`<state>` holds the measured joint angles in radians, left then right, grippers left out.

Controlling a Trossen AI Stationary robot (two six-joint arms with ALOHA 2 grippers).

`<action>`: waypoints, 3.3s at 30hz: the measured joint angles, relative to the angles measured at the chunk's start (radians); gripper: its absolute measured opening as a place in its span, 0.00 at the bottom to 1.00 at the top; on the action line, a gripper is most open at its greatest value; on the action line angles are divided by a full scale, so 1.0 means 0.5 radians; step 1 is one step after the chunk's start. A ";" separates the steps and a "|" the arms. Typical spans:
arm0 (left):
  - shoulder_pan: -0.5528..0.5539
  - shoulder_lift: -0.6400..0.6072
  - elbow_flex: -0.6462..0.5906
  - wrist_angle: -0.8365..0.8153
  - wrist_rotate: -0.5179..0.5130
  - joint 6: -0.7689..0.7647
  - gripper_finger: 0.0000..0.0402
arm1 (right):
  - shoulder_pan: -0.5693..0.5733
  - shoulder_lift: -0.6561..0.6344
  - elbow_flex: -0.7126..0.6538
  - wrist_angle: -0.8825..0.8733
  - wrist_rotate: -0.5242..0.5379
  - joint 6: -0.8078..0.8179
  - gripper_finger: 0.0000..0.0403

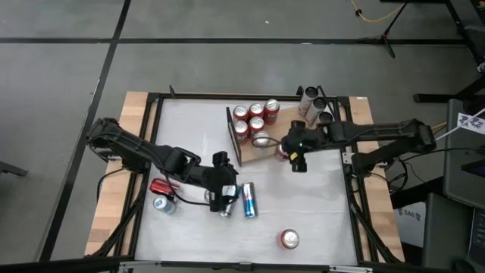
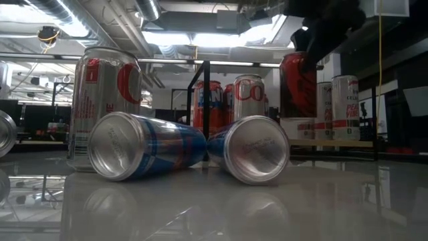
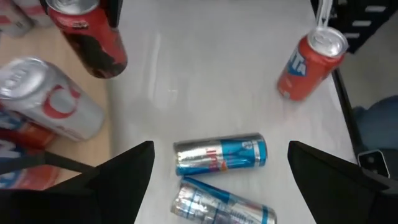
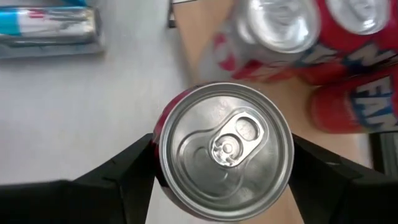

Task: Place canned beverage on shelf
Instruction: Put the center red soda can on the shelf, then put the white soda can on the shelf

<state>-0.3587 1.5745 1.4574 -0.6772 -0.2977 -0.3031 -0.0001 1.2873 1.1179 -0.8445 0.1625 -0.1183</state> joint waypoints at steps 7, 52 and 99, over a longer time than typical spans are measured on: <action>0.010 -0.052 0.000 -0.023 -0.116 0.007 0.90 | -0.305 0.008 0.000 0.057 -0.283 -0.257 0.71; 0.027 -0.063 -0.002 -0.021 -0.114 0.049 0.90 | -0.616 0.013 -0.308 0.559 -0.522 -0.460 0.85; 0.010 -0.007 -0.003 -0.827 0.364 -2.586 0.90 | -0.614 0.011 0.285 -0.113 -0.468 -0.441 0.85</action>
<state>-0.3535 1.5711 1.4559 -1.0908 -0.1159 -1.5961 -0.3073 1.2930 1.2606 -0.9010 -0.0715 -0.3387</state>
